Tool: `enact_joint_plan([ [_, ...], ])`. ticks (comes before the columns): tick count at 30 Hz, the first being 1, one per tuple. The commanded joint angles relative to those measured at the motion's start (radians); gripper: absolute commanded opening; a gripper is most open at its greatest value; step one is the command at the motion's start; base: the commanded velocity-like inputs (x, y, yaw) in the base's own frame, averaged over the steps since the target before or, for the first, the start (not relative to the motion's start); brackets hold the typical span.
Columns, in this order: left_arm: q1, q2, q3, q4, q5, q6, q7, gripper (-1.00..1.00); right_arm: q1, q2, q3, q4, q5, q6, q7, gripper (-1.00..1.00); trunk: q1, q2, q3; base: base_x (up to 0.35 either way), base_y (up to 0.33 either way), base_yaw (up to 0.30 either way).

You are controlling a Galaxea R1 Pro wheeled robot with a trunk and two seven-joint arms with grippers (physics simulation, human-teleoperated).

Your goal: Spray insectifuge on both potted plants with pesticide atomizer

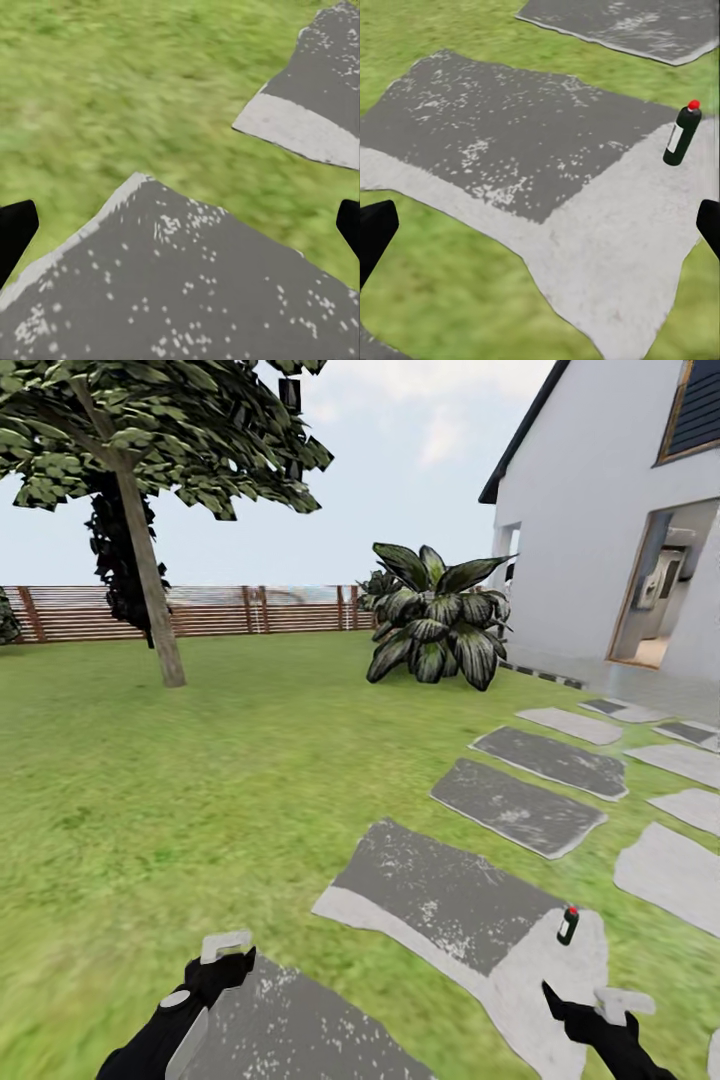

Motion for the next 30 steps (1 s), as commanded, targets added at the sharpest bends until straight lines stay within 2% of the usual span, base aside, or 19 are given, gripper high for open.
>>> enact_joint_plan([
  [1, 0.000, 0.000, -0.002, 0.000, 0.010, 0.000, 0.001, 1.00, -0.001, 0.000, -0.013, 0.001, -0.008, 0.005, 0.009, 1.00, 0.000, 0.000, -0.001, 0.237, 0.239, -0.156],
  [3, 0.000, 0.000, -0.002, 0.000, 0.010, 0.000, 0.001, 1.00, -0.001, 0.001, -0.038, 0.001, -0.013, 0.026, 0.011, 1.00, 0.000, 0.000, -0.001, 0.224, 0.259, -0.207],
  [5, 0.000, 0.000, -0.002, 0.000, 0.010, 0.000, 0.001, 1.00, -0.001, 0.001, -0.045, 0.001, -0.015, 0.034, 0.011, 1.00, 0.000, 0.000, -0.001, 0.216, 0.275, -0.236],
  [20, 0.000, 0.000, -0.002, 0.000, 0.010, 0.000, 0.001, 1.00, -0.001, -0.001, -0.054, 0.000, -0.016, 0.042, 0.013, 1.00, 0.000, 0.000, -0.001, 0.208, 0.291, -0.250],
  [30, 0.000, 0.000, -0.002, 0.000, 0.010, 0.000, 0.001, 1.00, -0.001, -0.001, -0.053, -0.001, -0.016, 0.042, 0.013, 1.00, 0.000, 0.000, -0.001, 0.207, 0.297, -0.047],
])
